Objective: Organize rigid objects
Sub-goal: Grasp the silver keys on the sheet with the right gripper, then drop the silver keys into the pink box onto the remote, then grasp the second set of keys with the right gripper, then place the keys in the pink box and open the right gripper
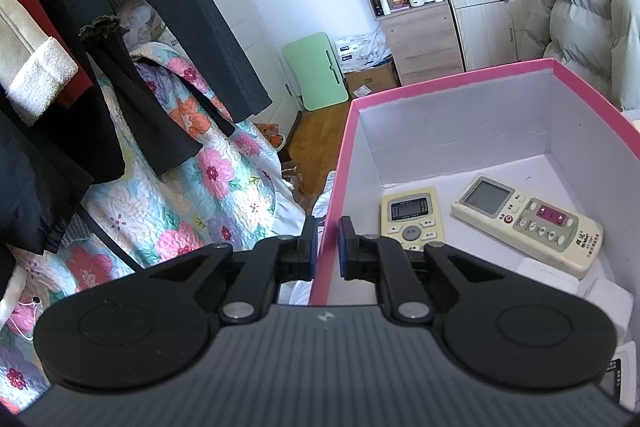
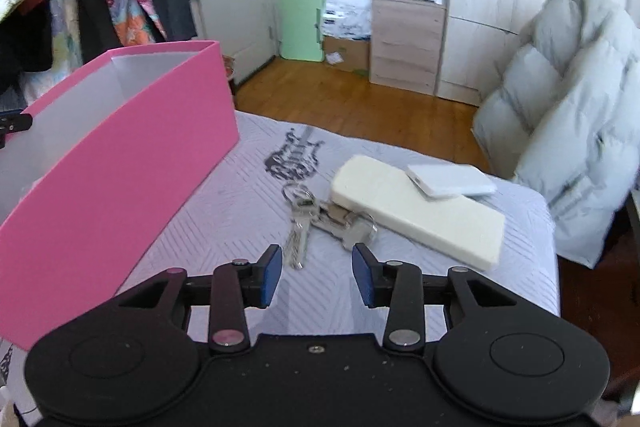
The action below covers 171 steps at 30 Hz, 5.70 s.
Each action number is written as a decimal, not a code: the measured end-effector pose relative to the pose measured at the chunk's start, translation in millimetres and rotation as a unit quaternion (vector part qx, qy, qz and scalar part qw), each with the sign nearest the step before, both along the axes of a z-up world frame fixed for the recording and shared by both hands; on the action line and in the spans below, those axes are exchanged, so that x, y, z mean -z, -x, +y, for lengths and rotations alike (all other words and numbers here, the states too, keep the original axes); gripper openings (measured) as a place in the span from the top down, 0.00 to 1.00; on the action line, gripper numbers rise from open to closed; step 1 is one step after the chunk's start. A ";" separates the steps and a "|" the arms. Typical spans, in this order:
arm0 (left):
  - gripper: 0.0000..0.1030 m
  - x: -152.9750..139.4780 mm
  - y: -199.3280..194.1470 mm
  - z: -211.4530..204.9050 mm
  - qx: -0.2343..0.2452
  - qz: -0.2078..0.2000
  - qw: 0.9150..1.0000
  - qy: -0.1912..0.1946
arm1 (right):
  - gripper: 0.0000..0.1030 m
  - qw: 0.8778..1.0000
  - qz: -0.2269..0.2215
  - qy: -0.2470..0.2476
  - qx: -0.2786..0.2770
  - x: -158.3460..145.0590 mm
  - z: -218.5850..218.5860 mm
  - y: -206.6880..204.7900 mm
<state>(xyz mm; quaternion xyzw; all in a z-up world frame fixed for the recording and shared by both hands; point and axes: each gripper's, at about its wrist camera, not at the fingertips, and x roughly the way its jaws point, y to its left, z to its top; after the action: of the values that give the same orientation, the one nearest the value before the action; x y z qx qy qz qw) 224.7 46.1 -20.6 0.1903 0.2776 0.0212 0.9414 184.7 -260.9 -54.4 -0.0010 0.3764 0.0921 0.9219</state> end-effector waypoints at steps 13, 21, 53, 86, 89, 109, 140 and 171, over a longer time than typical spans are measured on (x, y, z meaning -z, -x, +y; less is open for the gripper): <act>0.90 2.6 2.0 -10.9 -0.001 -0.001 1.000 -0.013 | 0.57 0.992 -0.055 0.094 -0.067 21.0 35.0 -52.3; 0.90 0.7 0.7 -9.5 0.000 -0.001 1.000 -0.019 | 0.95 0.993 -0.045 0.086 -0.070 21.7 39.9 -45.6; 0.90 0.4 3.7 -11.9 0.005 -0.007 0.999 -0.034 | 0.95 0.964 -0.167 -0.050 -0.203 -75.3 129.1 -20.0; 0.90 2.1 5.9 -13.8 0.007 -0.010 0.999 -0.032 | 0.48 0.995 -0.021 -0.053 0.081 -3.9 -22.8 18.5; 0.90 2.4 5.9 -14.0 0.007 -0.010 0.999 -0.034 | 0.48 0.995 -0.007 -0.050 0.081 8.1 -24.3 9.1; 0.90 4.3 6.7 -13.6 0.012 -0.014 0.999 -0.036 | 0.75 0.997 -0.013 -0.061 0.050 21.1 6.7 5.3; 0.90 6.6 8.9 -15.7 0.013 -0.020 0.999 -0.041 | 0.73 0.993 -0.008 -0.092 0.075 27.5 24.6 16.3; 0.90 5.7 9.6 -14.0 0.013 -0.021 0.999 -0.042 | 0.96 0.988 -0.045 -0.118 0.086 14.6 21.9 25.2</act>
<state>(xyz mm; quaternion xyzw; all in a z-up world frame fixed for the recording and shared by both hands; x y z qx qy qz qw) 215.1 32.0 -26.3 0.2326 0.2538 0.0246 0.9385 159.5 -238.9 -69.0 0.1354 0.3199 0.0563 0.9360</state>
